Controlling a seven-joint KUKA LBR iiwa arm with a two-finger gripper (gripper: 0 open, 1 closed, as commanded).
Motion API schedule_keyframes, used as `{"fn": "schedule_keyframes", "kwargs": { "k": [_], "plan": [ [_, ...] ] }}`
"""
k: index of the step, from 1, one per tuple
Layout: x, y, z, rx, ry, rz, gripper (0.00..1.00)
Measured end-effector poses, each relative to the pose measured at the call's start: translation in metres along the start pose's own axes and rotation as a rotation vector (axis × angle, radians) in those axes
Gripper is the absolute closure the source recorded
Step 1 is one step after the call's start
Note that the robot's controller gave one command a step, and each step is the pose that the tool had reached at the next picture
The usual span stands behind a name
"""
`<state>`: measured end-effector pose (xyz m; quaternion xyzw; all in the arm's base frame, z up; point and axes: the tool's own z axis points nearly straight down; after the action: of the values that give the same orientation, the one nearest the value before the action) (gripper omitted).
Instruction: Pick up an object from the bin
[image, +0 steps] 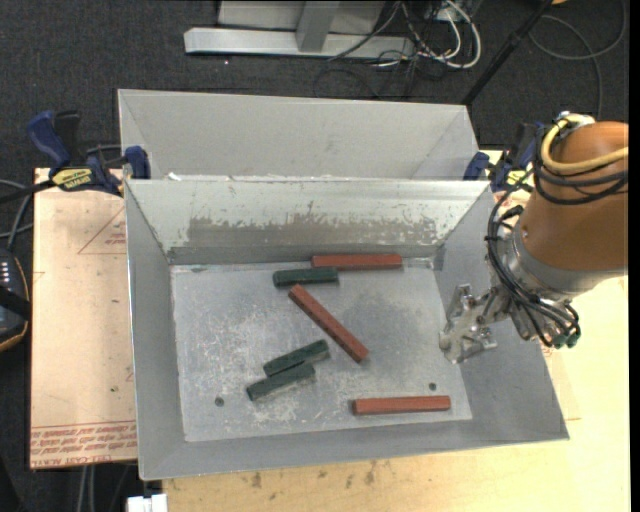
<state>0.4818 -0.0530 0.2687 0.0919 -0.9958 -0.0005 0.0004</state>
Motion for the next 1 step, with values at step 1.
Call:
{"fn": "schedule_keyframes", "kwargs": {
  "k": [1],
  "plan": [
    [-0.0006, 0.0002, -0.0086, 0.002, -0.005, 0.002, 1.0]
  ]
}}
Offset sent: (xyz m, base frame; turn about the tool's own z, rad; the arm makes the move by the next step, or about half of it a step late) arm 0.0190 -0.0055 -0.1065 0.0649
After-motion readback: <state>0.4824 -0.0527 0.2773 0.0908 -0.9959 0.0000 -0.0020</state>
